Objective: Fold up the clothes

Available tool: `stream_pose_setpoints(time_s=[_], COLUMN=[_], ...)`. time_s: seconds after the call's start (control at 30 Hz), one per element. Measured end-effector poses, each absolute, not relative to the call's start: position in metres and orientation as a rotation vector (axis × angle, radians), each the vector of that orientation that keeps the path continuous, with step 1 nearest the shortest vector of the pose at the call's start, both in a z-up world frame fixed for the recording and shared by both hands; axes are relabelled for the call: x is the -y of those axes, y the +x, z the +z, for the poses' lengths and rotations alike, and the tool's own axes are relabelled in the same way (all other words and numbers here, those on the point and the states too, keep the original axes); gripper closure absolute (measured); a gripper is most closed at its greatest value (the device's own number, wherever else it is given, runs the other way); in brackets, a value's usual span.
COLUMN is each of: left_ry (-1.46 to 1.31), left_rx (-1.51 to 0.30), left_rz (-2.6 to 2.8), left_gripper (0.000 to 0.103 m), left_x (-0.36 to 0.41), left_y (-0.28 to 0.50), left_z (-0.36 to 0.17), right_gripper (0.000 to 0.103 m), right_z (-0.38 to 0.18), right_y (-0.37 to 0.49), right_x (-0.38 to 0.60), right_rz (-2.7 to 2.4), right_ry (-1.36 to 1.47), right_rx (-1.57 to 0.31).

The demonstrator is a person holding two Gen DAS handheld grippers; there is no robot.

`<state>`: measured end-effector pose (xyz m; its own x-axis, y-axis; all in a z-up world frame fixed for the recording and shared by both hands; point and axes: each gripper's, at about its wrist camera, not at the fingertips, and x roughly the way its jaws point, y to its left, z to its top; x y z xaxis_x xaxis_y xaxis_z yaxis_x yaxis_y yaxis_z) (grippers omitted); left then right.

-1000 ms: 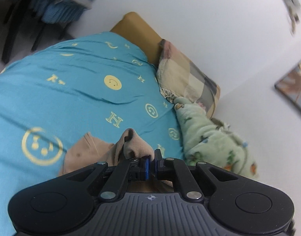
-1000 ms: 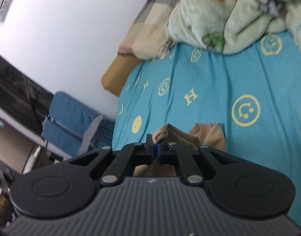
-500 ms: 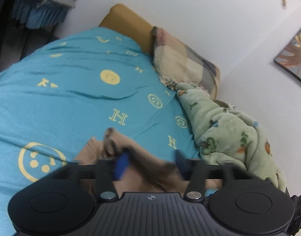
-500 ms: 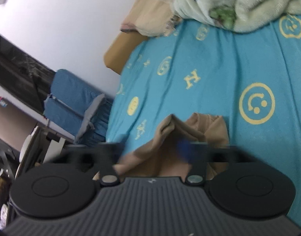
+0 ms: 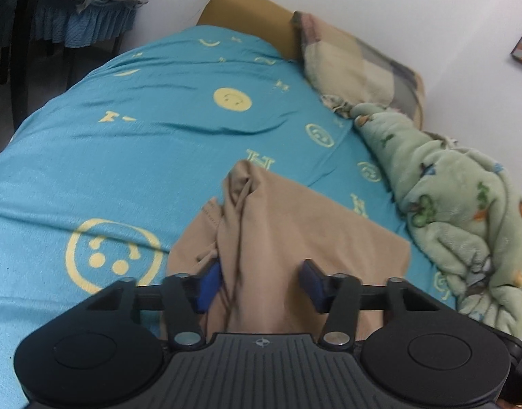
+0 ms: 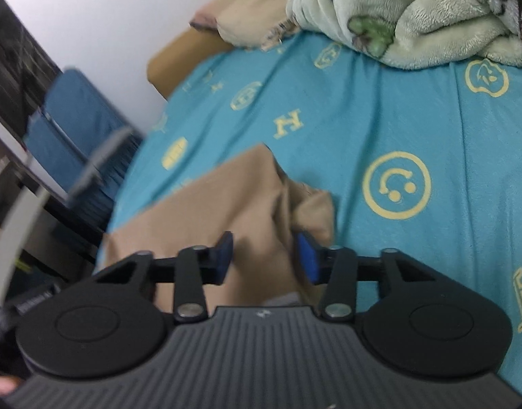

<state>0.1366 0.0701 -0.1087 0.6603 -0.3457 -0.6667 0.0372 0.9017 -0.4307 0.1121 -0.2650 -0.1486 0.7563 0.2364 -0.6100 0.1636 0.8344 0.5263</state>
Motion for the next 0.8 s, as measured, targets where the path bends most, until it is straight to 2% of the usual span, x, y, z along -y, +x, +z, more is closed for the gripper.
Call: stream_pose_setpoints(time_s=[0.03, 0.07, 0.13, 0.2, 0.33, 0.47, 0.57, 0.63, 0.67, 0.7, 0.73, 0.77, 0.8], left_ry=[-0.384, -0.367, -0.353, -0.35, -0.335, -0.298, -0.281, -0.279, -0.29, -0.308, -0.327, -0.343, -0.356], left_rx=[-0.821, -0.812, -0.772, -0.722, -0.647, -0.707, -0.748, -0.759, -0.767, -0.772, -0.779, -0.788, -0.797], left_rz=[-0.218, -0.215, -0.224, -0.236, -0.242, -0.227, -0.218, -0.217, -0.223, -0.228, -0.235, -0.242, -0.248], left_gripper=[0.078, 0.094, 0.098, 0.098, 0.098, 0.097, 0.089, 0.072, 0.057, 0.049, 0.048, 0.046, 0.042], left_x=[-0.069, -0.069, -0.067, -0.065, -0.06, -0.055, -0.055, -0.055, -0.055, -0.055, -0.056, -0.057, -0.058], left_y=[0.136, 0.134, 0.13, 0.125, 0.121, 0.129, 0.134, 0.134, 0.133, 0.131, 0.128, 0.123, 0.117], left_z=[-0.109, -0.108, -0.101, -0.091, -0.075, -0.089, -0.1, -0.098, -0.097, -0.095, -0.093, -0.091, -0.088], right_gripper=[0.088, 0.09, 0.096, 0.097, 0.097, 0.097, 0.094, 0.091, 0.087, 0.082, 0.064, 0.036, 0.023], right_z=[-0.149, -0.147, -0.141, -0.132, -0.117, -0.122, -0.143, -0.148, -0.147, -0.145, -0.14, -0.135, -0.13], right_y=[0.112, 0.111, 0.109, 0.106, 0.1, 0.108, 0.117, 0.119, 0.12, 0.12, 0.118, 0.114, 0.109], right_x=[0.262, 0.26, 0.255, 0.251, 0.244, 0.242, 0.248, 0.252, 0.253, 0.253, 0.253, 0.253, 0.252], right_rz=[0.043, 0.043, 0.039, 0.024, -0.003, -0.014, -0.028, -0.021, -0.021, -0.023, -0.022, -0.018, -0.015], right_ry=[0.577, 0.558, 0.52, 0.48, 0.403, 0.363, 0.419, 0.462, 0.471, 0.476, 0.48, 0.482, 0.484], right_rx=[-0.718, -0.707, -0.677, -0.634, -0.541, -0.562, -0.658, -0.683, -0.69, -0.696, -0.685, -0.666, -0.646])
